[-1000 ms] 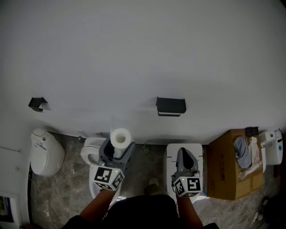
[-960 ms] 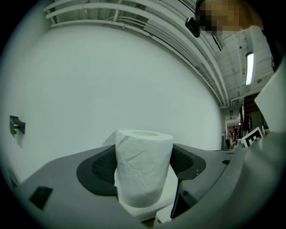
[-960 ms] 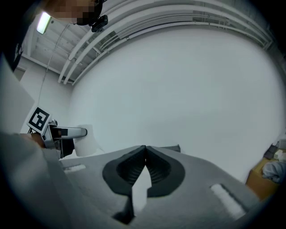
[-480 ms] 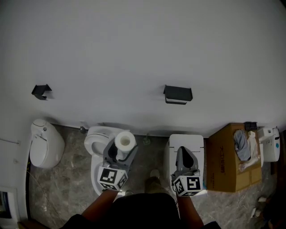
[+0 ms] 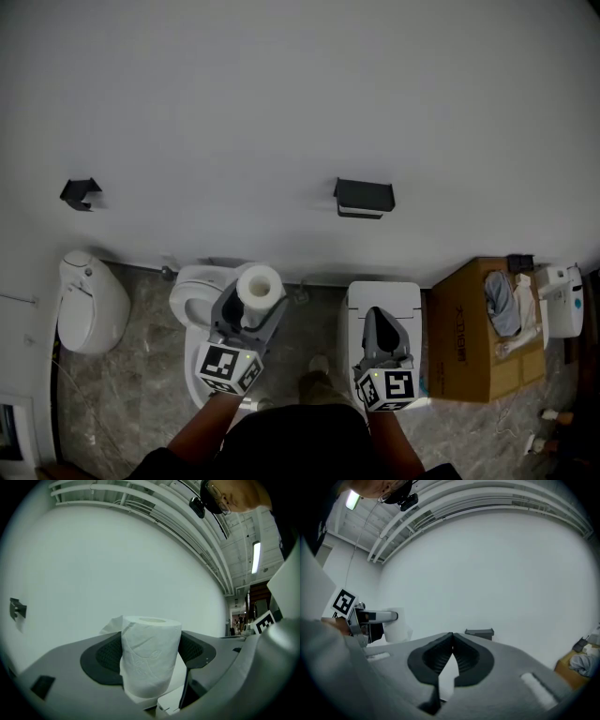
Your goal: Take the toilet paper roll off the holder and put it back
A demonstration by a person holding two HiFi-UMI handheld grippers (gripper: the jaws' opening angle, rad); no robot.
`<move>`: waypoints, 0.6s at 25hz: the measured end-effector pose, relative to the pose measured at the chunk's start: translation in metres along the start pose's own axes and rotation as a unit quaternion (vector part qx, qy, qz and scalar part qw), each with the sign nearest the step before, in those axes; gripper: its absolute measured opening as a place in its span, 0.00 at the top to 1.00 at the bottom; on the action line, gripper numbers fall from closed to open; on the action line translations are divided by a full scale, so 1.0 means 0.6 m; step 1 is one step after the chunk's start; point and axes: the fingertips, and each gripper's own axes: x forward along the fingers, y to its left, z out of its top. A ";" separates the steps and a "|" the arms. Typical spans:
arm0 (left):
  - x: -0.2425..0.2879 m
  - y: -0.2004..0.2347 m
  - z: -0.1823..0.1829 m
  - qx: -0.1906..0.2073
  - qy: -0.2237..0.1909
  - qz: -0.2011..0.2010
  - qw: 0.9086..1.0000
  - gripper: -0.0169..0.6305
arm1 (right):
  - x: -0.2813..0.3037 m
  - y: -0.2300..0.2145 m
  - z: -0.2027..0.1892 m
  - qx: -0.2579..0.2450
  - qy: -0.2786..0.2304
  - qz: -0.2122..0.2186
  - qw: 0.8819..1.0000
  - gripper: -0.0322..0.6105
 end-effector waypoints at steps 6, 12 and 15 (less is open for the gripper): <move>0.105 -0.017 0.066 0.013 -0.033 -0.017 0.999 0.41 | 0.025 -0.046 0.003 0.007 -0.008 -0.003 1.000 0.95; 0.252 -0.020 0.108 0.013 -0.046 -0.038 0.998 0.41 | 0.055 -0.096 -0.011 0.020 -0.001 -0.004 1.000 0.95; 0.333 -0.021 0.106 -0.022 -0.041 -0.051 0.998 0.41 | 0.075 -0.124 -0.009 0.024 -0.002 -0.007 1.000 0.95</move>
